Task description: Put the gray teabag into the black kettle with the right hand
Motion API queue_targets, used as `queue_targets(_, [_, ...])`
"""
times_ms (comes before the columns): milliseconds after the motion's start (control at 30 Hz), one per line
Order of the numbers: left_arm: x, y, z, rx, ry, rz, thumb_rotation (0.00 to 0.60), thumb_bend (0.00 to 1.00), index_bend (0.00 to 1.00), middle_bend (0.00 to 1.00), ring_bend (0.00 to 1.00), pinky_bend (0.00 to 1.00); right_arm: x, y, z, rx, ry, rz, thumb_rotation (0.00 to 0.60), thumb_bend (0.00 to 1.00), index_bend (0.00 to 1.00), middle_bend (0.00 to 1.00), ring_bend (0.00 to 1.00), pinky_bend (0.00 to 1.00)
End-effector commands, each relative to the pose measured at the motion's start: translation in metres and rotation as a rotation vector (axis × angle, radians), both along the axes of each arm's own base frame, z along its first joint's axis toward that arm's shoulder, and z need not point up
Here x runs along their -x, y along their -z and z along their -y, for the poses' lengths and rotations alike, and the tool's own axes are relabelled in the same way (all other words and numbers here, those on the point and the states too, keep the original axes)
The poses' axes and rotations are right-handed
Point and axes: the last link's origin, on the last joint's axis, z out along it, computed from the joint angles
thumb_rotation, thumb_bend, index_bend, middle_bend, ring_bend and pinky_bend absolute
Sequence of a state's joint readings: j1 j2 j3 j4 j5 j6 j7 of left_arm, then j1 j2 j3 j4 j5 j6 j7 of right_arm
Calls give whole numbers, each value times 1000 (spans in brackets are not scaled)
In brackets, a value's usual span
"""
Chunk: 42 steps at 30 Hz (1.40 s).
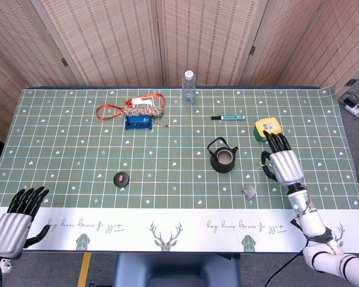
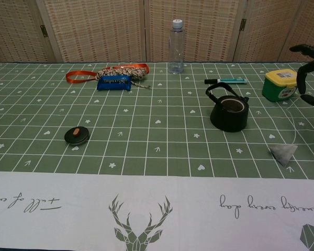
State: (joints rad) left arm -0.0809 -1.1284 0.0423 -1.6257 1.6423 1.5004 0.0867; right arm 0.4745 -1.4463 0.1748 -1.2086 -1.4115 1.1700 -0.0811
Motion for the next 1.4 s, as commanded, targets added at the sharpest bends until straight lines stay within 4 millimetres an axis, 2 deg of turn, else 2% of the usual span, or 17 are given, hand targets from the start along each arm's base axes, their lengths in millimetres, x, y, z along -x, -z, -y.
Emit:
queue_targets(33, [1, -1, 0, 0, -3, 4, 600, 293, 0, 26, 8, 2, -21, -17, 4, 32, -25, 13, 600, 428, 705, 32, 34, 0])
queue_targets(67, [1, -1, -1, 1, -6, 6, 600, 293, 0, 26, 8, 2, -34, -21, 6, 41, -49, 43, 600, 428, 705, 34, 35, 0])
queue_targets(267, [3, -3, -3, 2, -15, 15, 600, 293, 0, 26, 9, 2, -66, -31, 12, 57, -76, 59, 600, 428, 705, 43, 40, 0])
queue_targets(667, [5, -5, -4, 1, -24, 21, 600, 293, 0, 26, 9, 2, -110, -49, 26, 93, -95, 64, 600, 428, 705, 62, 50, 0])
queue_targets(967, [8, -5, -7, -4, -40, 13, 600, 293, 0, 26, 9, 2, -126, -34, 42, 52, -91, 64, 600, 428, 705, 67, 56, 0])
queue_targets(1167, [12, -6, -10, -7, -58, 12, 600, 293, 0, 26, 9, 2, -131, -20, 54, 29, -88, 62, 600, 428, 705, 77, 60, 0])
queue_targets(1400, [15, -8, -13, -6, -69, 21, 600, 293, 0, 26, 9, 2, -136, -12, 62, 29, -92, 81, 600, 428, 705, 82, 64, 0])
